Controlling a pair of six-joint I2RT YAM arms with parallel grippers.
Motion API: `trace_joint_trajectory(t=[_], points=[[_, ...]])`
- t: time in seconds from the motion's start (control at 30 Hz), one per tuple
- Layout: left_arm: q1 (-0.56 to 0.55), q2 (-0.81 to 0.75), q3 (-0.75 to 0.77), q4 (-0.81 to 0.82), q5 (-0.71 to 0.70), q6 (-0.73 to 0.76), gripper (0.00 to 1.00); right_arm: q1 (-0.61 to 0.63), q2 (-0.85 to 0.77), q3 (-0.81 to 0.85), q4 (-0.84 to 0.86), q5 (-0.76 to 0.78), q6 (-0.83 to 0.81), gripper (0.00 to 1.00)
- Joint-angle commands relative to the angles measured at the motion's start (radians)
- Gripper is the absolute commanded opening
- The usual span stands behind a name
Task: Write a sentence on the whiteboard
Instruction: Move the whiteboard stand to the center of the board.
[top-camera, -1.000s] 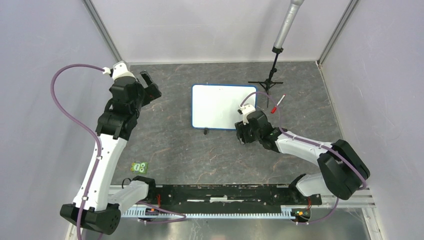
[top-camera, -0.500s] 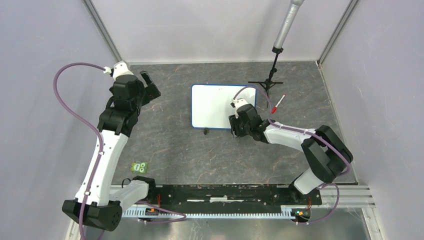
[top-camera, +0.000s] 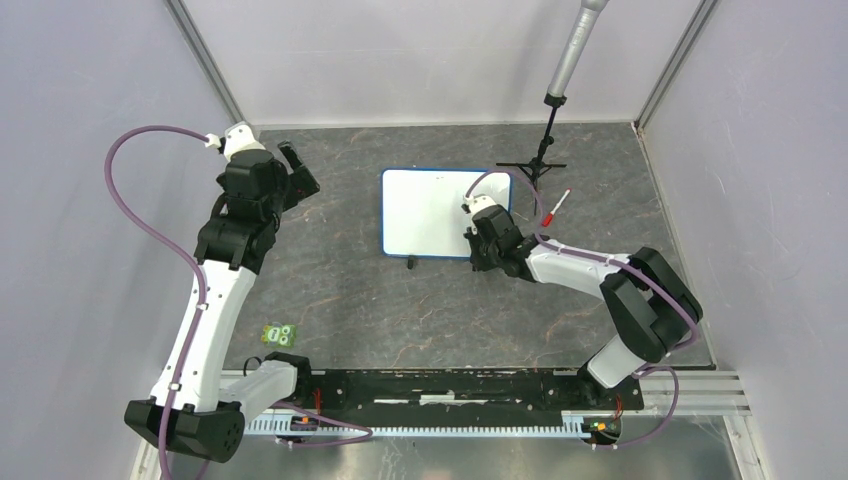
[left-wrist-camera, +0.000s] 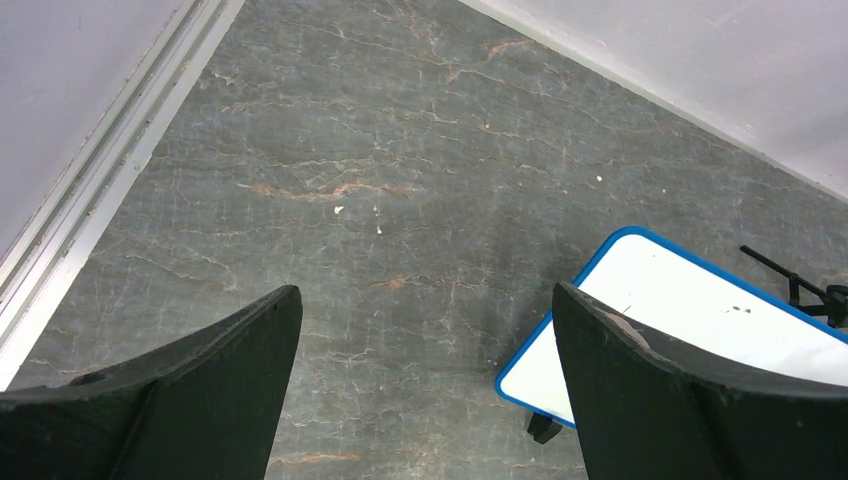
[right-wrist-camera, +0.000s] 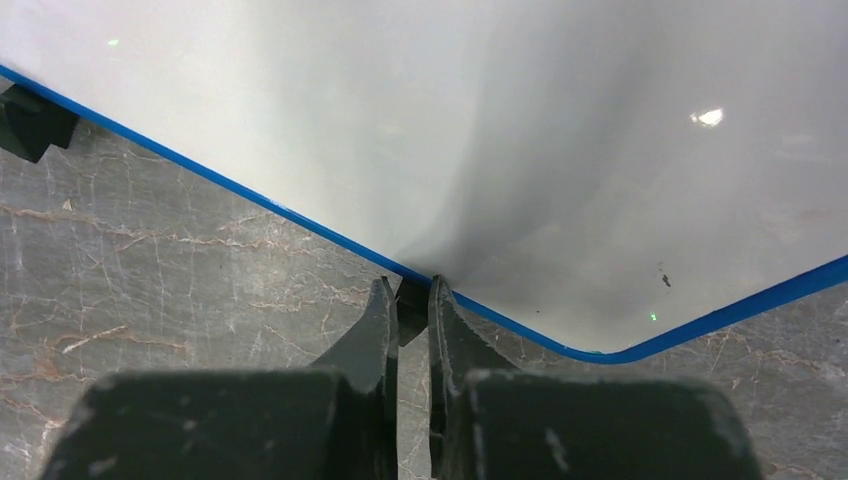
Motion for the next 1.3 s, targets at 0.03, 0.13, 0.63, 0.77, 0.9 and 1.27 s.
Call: trace_joint_trajectory(t=[0.03,0.13,0.63,0.77,0.9,1.27], points=[[0.008,-0.007,0.009,0.01,-0.03,-0.01,1.0,-0.008,-0.039,-0.067,-0.074,-0.06,-0.129,0.01],[0.008,-0.002,0.009,0.01,-0.029,-0.01,1.0,-0.014,-0.086,-0.105,-0.082,-0.112,-0.189,0.0],[0.009,0.014,-0.004,0.019,0.03,0.005,1.0,-0.045,-0.222,-0.2,-0.242,-0.196,-0.559,0.0],[0.008,0.016,-0.004,0.022,0.034,0.009,1.0,-0.052,-0.255,-0.195,-0.298,-0.187,-0.62,0.0],[0.009,0.026,-0.004,0.025,0.047,0.01,1.0,-0.053,-0.265,-0.189,-0.365,-0.158,-0.674,0.0],[0.009,0.037,-0.003,0.032,0.069,0.004,1.0,-0.05,-0.301,-0.177,-0.483,-0.246,-0.648,0.0]])
